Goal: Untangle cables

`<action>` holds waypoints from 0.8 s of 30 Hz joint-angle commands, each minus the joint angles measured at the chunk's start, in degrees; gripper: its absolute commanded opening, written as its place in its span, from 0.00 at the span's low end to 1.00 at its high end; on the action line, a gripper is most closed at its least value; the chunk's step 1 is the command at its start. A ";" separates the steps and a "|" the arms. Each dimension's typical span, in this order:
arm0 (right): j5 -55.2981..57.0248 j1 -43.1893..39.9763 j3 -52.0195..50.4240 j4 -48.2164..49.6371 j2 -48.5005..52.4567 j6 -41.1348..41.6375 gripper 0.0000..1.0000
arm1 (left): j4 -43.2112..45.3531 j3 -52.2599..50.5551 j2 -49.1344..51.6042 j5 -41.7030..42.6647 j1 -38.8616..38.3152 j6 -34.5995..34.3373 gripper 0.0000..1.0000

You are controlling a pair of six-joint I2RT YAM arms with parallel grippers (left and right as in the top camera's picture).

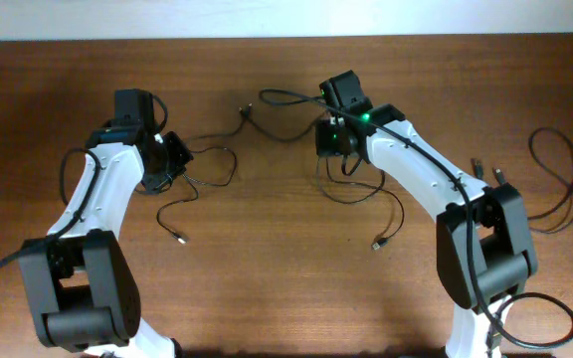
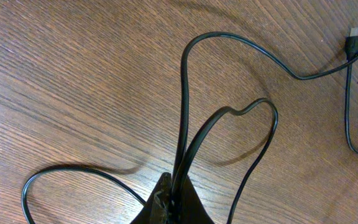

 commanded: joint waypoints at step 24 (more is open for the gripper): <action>0.92 -8.11 -0.07 1.86 4.79 -0.50 0.99 | 0.11 -0.50 -0.02 0.59 0.13 -0.76 0.00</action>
